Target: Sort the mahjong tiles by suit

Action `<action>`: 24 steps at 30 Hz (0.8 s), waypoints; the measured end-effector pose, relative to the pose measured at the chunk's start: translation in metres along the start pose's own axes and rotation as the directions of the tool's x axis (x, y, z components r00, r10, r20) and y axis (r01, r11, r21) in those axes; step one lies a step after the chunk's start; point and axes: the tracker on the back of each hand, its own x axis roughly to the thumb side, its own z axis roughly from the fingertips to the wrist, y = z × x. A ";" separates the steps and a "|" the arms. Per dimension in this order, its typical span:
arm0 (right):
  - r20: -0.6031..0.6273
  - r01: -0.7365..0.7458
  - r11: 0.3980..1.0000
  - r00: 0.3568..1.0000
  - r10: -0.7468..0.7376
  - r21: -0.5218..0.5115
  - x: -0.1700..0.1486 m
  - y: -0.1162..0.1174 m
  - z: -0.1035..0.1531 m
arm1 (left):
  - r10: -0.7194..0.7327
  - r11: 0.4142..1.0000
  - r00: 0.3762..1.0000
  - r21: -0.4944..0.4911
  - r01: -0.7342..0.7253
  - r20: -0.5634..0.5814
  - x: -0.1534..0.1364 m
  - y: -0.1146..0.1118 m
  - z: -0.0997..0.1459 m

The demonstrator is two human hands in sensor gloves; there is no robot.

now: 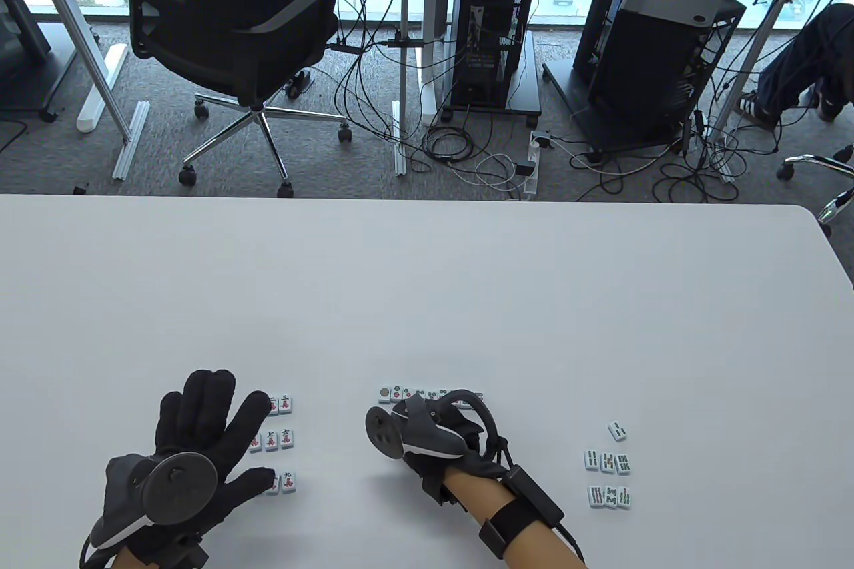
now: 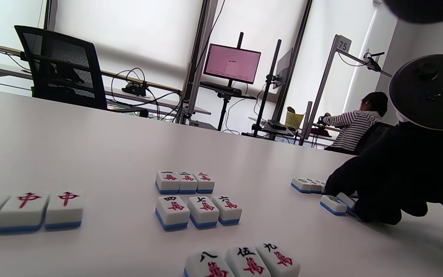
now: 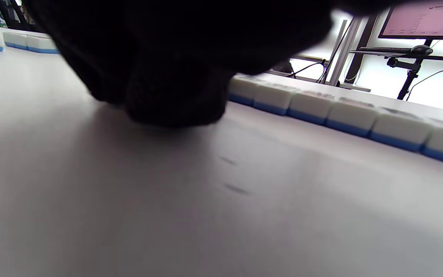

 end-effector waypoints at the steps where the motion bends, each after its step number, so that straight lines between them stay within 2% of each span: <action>1: 0.003 0.001 1.000 1.000 -0.001 -0.010 0.001 0.001 0.000 | -0.002 1.000 1.000 -0.001 0.002 0.000 0.000 0.000 0.000; 7: 0.019 0.005 1.000 1.000 -0.004 -0.025 0.000 -0.001 0.003 | -0.003 1.000 1.000 -0.004 0.003 -0.003 0.000 0.000 0.000; 11: 0.007 -0.010 0.996 1.000 0.010 -0.090 -0.013 -0.016 0.012 | -0.003 1.000 1.000 -0.001 0.003 -0.009 -0.001 0.000 0.000; 15: -0.089 -0.026 0.996 0.996 0.018 -0.088 -0.051 -0.044 0.028 | -0.003 1.000 1.000 -0.006 0.003 -0.014 -0.001 0.000 0.000; 18: -0.211 -0.042 0.999 0.977 0.036 -0.027 -0.090 -0.058 0.045 | -0.005 1.000 1.000 -0.005 0.005 -0.014 -0.001 0.000 0.000; 21: -0.273 -0.113 0.992 0.954 0.123 0.053 -0.136 -0.059 0.067 | -0.006 1.000 1.000 -0.006 0.006 -0.017 -0.002 0.000 0.000; 24: -0.309 -0.207 0.966 0.919 0.246 0.154 -0.174 -0.048 0.090 | -0.008 1.000 1.000 -0.013 0.008 -0.024 -0.002 -0.001 0.000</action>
